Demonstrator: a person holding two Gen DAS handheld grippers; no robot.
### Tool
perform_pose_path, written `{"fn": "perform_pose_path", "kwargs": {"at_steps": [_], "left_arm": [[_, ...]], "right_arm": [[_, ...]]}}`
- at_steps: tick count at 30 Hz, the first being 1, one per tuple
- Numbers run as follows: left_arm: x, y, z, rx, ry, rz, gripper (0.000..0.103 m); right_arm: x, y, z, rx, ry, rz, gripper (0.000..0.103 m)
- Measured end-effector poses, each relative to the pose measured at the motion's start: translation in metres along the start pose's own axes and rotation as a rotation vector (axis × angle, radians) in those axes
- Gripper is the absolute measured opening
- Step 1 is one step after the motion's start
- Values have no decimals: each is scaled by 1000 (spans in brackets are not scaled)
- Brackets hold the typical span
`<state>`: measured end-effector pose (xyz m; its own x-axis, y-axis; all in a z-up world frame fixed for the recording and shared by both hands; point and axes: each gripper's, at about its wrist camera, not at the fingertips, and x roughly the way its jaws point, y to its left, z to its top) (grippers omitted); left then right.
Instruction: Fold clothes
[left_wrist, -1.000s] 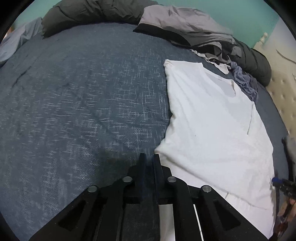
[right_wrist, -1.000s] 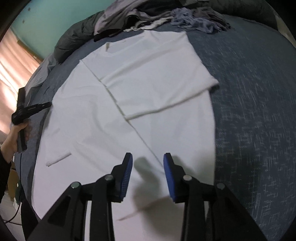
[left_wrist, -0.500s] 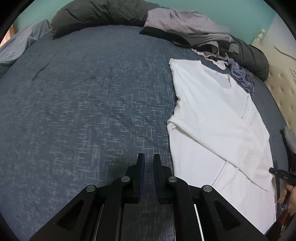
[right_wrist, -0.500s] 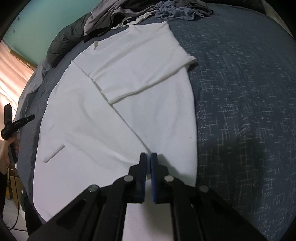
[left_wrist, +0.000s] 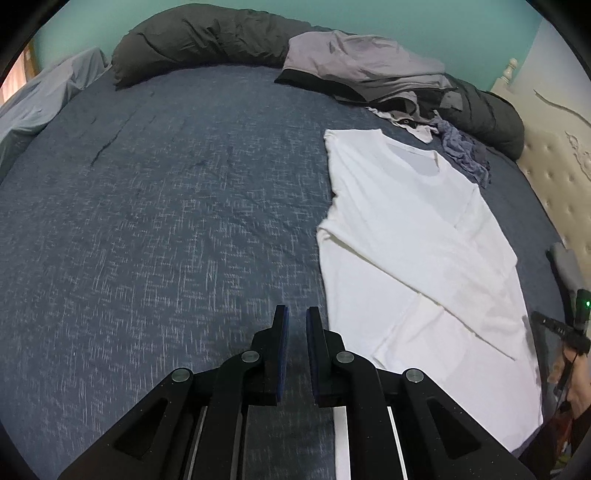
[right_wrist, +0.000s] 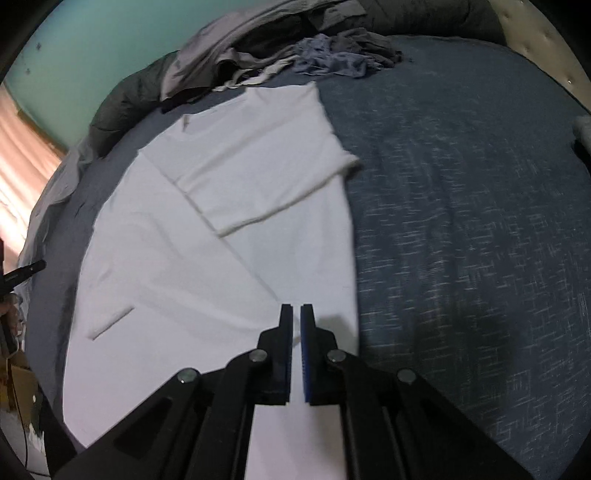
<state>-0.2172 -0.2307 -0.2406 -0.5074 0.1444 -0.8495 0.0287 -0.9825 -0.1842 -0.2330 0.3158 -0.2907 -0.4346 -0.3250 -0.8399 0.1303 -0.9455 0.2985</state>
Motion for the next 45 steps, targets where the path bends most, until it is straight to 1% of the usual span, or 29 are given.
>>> {"fn": "perform_pose_path", "kwargs": {"at_steps": [3,6,9,11,15,18,19,22,24,25,27,28,29,32,36,39,42,45], "left_arm": [[-2,-9,-7,14,13,-7,11],[-2,-17,-14,24,29,-20,12],[-3,-23,-22,23,42,-41,15],[-5,-24,-27,21,45,-51,17],[-12,-24,-39,24,57,-55,18],[-16,-21,-48,19,75,-62,19],[-18,-21,-52,15,81,-67,21],[-19,-20,-70,8,135,-99,31],[-18,-22,-83,11,167,-109,32],[-18,-24,-90,14,180,-114,32],[-18,-26,-106,14,203,-129,32],[-19,-26,-113,7,213,-137,32],[-19,-26,-121,0,224,-146,32],[-20,-26,-145,-19,255,-171,32],[-22,-27,-169,-28,298,-177,32],[-23,-28,-185,-27,328,-179,32],[-22,-27,-197,-39,353,-181,36],[-22,-27,-209,-47,375,-182,38]], "right_arm": [[3,16,0,-50,15,33,4],[15,25,-3,-73,69,33,4],[31,31,-11,-111,132,-34,4],[35,30,-20,-129,163,-53,4],[24,22,-25,-106,166,-65,4],[4,16,-27,-86,139,-62,4],[-3,16,-29,-85,138,-62,4],[-22,14,-42,-107,162,-80,4],[-34,11,-53,-113,180,-68,5],[-42,9,-58,-114,185,-67,7],[-56,5,-70,-111,195,-62,16],[-64,4,-77,-98,201,-50,30],[-71,2,-84,-84,207,-38,41],[-90,2,-102,-69,223,-22,41],[-108,8,-133,-69,253,-22,41],[-111,-4,-145,-45,273,-16,41],[-108,-11,-158,-14,297,-18,41],[-106,-13,-160,3,314,-4,41]]}}
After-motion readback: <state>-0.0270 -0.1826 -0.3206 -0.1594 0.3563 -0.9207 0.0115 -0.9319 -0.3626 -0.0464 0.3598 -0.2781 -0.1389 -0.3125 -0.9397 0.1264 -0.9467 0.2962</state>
